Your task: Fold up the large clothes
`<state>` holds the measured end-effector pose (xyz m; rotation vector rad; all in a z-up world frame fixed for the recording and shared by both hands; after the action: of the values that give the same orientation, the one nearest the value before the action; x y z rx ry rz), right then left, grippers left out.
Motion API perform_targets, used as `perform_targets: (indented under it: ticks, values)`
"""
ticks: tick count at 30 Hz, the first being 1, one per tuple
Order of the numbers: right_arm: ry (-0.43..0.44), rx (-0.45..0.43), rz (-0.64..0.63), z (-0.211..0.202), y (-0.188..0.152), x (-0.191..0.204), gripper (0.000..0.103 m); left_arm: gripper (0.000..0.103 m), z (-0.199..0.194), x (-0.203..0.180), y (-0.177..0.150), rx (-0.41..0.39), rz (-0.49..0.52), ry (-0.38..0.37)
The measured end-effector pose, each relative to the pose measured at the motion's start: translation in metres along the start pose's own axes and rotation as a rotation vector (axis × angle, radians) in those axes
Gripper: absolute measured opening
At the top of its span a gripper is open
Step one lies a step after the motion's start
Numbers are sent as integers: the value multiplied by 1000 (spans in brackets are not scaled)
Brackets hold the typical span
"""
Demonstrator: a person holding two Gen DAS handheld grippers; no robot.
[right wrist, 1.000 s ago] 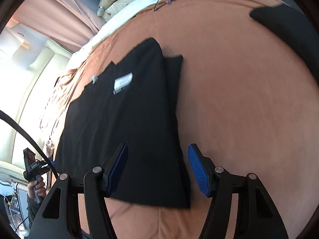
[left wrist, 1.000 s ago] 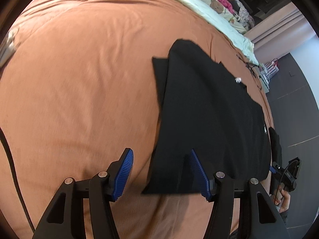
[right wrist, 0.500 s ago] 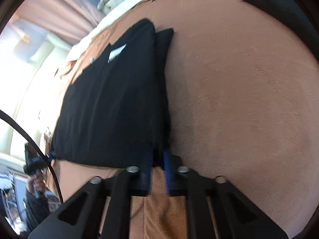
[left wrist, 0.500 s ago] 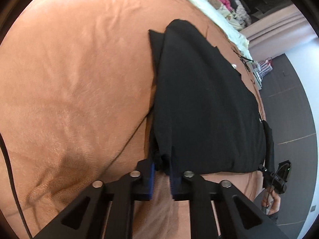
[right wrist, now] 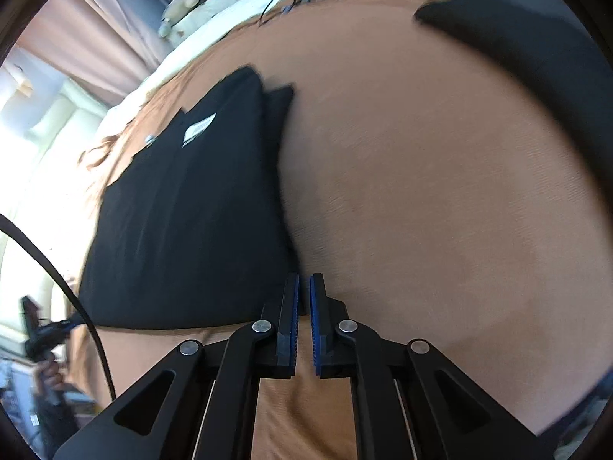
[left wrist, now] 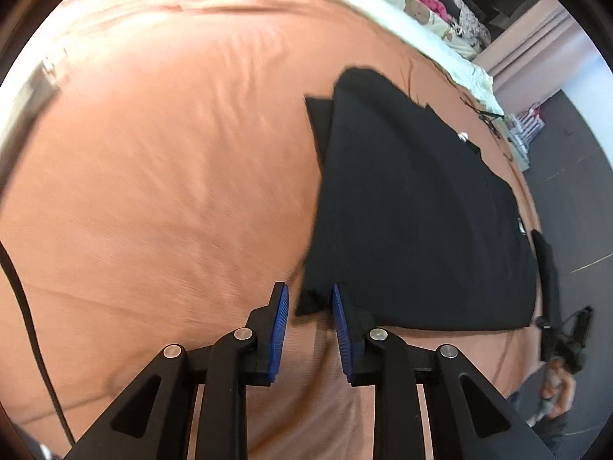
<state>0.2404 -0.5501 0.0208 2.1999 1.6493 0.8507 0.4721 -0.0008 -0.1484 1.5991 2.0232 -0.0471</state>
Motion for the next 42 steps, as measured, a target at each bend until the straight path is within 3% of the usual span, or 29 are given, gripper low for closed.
perform_targets:
  ticks: [3,5,7,11,16,17,19,21,27,36,39,42]
  values:
    - [-15,-40,-47,-20,6,12,3,27,-15,-6,7,-47,19,-8]
    - [-23,-48,-81,-23,10,30,3,37,-21,-13,9,-68,27,-20]
    - [-25,-49,-107,-20,15,51,3,54,-20,-20,11,-81,31,-31]
    - [-47,-64,-155,-13,20,92,3,55,-13,-23,9,-67,11,-54]
    - [-41,-116,-329,6,4,141,3,59,-6,-15,3,-40,-53,-79]
    - [-40,-124,-347,9,1,149,3,62,-5,-11,2,-33,-71,-87]
    - [-11,-150,-355,18,-2,162,3,81,-3,-4,-1,-25,-108,-112]
    - [21,-151,-352,24,-6,169,3,86,-1,3,-5,-19,-140,-140]
    - [28,-48,-463,54,-15,198,3,86,10,18,-14,36,-209,-209]
    - [142,41,-496,86,-12,233,3,85,36,13,-15,132,-269,-301]
    - [144,49,-506,94,-8,242,3,81,45,11,-12,147,-290,-326]
    - [128,61,-512,100,-9,253,3,66,54,15,-7,154,-333,-347]
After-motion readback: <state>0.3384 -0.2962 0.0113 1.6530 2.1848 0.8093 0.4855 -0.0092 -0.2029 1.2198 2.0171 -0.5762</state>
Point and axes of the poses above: each gripper's, at about its wrist camera, not at the fingertips, and z roughly the way its jaws point, x to its left, y to its top, the point moved 2 cm from there along z, roughly the way its jaws point, and after that the axes turned 9 degrees about -z, right-handed, at the moved point
